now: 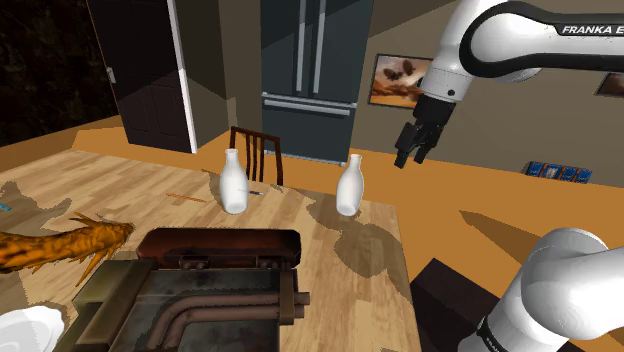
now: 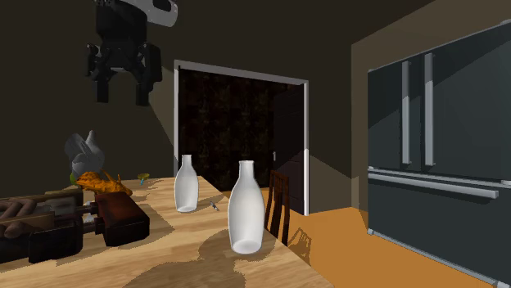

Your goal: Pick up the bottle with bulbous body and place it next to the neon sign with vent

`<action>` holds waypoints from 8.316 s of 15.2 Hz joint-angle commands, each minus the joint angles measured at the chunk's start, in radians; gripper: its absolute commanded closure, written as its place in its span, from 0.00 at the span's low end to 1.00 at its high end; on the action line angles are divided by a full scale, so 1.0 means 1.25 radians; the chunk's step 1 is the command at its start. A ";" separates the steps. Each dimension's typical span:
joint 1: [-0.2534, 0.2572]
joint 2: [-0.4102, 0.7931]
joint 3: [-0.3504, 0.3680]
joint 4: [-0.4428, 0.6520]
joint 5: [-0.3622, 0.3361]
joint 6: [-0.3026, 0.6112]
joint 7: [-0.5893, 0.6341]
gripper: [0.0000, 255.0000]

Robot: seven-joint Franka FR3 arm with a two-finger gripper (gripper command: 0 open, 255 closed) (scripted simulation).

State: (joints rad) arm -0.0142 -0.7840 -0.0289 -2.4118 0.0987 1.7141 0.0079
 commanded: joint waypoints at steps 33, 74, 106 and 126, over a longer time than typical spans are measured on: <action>-0.064 0.725 -0.115 0.363 -0.037 0.371 -0.165 0.00; -0.064 0.680 -0.116 0.556 -0.051 0.134 -0.152 1.00; -0.085 0.812 -0.125 1.090 -0.024 -0.271 -0.156 1.00; 0.051 0.513 -0.024 0.791 -0.089 -0.265 0.060 1.00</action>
State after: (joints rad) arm 0.0389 -0.1182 -0.0727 -1.3932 -0.0094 1.3774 0.0572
